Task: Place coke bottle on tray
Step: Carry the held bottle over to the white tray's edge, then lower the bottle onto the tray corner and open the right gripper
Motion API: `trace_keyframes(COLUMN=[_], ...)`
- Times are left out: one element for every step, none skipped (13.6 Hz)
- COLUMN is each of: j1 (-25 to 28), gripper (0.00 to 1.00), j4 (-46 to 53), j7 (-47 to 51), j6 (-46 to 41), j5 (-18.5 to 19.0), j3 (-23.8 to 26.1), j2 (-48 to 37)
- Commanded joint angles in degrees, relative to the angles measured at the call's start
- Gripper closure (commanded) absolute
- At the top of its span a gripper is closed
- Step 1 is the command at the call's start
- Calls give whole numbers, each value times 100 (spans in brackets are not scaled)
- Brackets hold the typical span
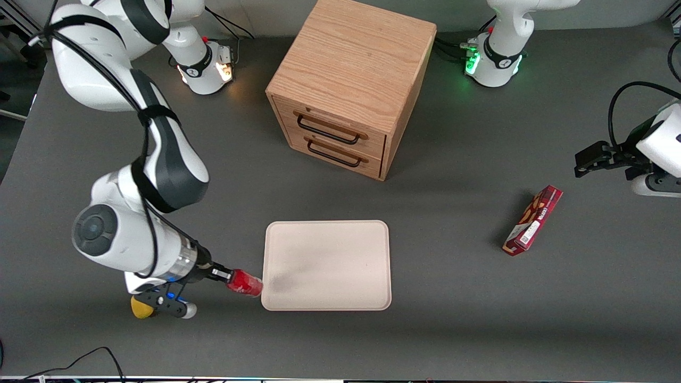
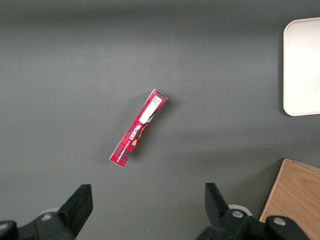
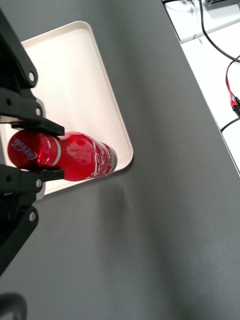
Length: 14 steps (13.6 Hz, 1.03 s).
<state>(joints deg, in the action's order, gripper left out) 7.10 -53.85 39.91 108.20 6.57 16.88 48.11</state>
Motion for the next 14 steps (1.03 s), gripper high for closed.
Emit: trace_keyframes(j1=[160, 169, 178, 178, 187, 230, 239, 248, 292, 318, 318, 327, 327, 319], gripper=[100, 100, 100, 100, 100, 100, 100, 100, 100, 100, 100, 100, 100, 100], j4=[612, 612, 612, 612, 612, 612, 638, 647, 647, 647, 639, 621, 612, 603], j7=[456, 457, 448, 448, 448, 448, 457, 474, 570, 623, 632, 763, 782, 773], j6=[332, 386, 404, 491, 509, 510, 527, 588, 597, 606, 606, 606, 537, 371], j5=[423, 459, 468, 459, 459, 459, 459, 459, 459, 459, 459, 459, 459, 459], j3=[61, 70, 70, 70, 78, 78, 79, 79, 79, 87, 87, 131, 192, 201], j2=[655, 726, 761, 822, 832, 832, 840, 893, 893, 893, 893, 893, 893, 885])
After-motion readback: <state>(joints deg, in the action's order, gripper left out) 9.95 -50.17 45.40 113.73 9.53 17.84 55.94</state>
